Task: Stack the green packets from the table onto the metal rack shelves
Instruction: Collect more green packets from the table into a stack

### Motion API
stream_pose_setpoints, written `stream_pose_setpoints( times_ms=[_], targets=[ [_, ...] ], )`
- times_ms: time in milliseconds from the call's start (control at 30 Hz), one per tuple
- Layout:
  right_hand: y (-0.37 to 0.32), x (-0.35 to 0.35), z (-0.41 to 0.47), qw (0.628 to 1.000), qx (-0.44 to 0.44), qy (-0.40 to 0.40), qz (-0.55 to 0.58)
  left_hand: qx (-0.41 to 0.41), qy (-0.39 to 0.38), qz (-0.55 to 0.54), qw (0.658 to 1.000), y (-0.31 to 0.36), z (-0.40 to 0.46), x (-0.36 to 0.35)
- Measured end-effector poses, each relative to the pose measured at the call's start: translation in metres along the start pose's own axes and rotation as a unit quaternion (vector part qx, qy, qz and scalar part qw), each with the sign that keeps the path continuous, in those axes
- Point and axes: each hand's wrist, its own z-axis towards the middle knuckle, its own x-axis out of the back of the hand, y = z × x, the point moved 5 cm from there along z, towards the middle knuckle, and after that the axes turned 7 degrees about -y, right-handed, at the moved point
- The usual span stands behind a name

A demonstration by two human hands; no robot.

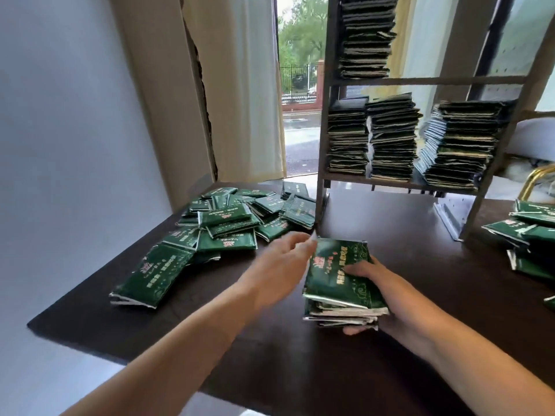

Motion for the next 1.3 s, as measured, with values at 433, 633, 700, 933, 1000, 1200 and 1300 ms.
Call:
stream_pose_setpoints(
  times_ms=[433, 633, 700, 933, 1000, 1200, 1300],
  targets=[
    [0.01, -0.073, 0.04, 0.999, -0.016, -0.002, -0.038, 0.275, 0.092, 0.395, 0.872, -0.125, -0.053, 0.168],
    [0.013, -0.073, 0.043, 0.999, -0.019, 0.012, -0.028, 0.204, 0.159, 0.382, 0.887, -0.122, -0.058, 0.156],
    [0.013, -0.074, 0.043, 1.0, -0.018, 0.011, -0.024, 0.176, 0.173, 0.32, 0.915, -0.118, -0.055, 0.155],
    [0.016, -0.069, 0.042, 1.0, -0.007, 0.002, -0.008, 0.076, 0.199, -0.195, 0.957, -0.083, -0.043, 0.138],
    [0.017, -0.068, 0.042, 1.0, -0.007, 0.002, -0.002, 0.068, 0.155, -0.341, 0.925, -0.068, -0.037, 0.127],
    [0.018, -0.064, 0.044, 1.0, -0.007, -0.013, 0.014, 0.045, -0.03, -0.334, 0.941, -0.032, -0.035, 0.104],
    [0.019, -0.061, 0.046, 0.999, -0.005, -0.024, 0.027, 0.018, 0.02, -0.231, 0.973, -0.022, -0.035, 0.115]
  ],
)
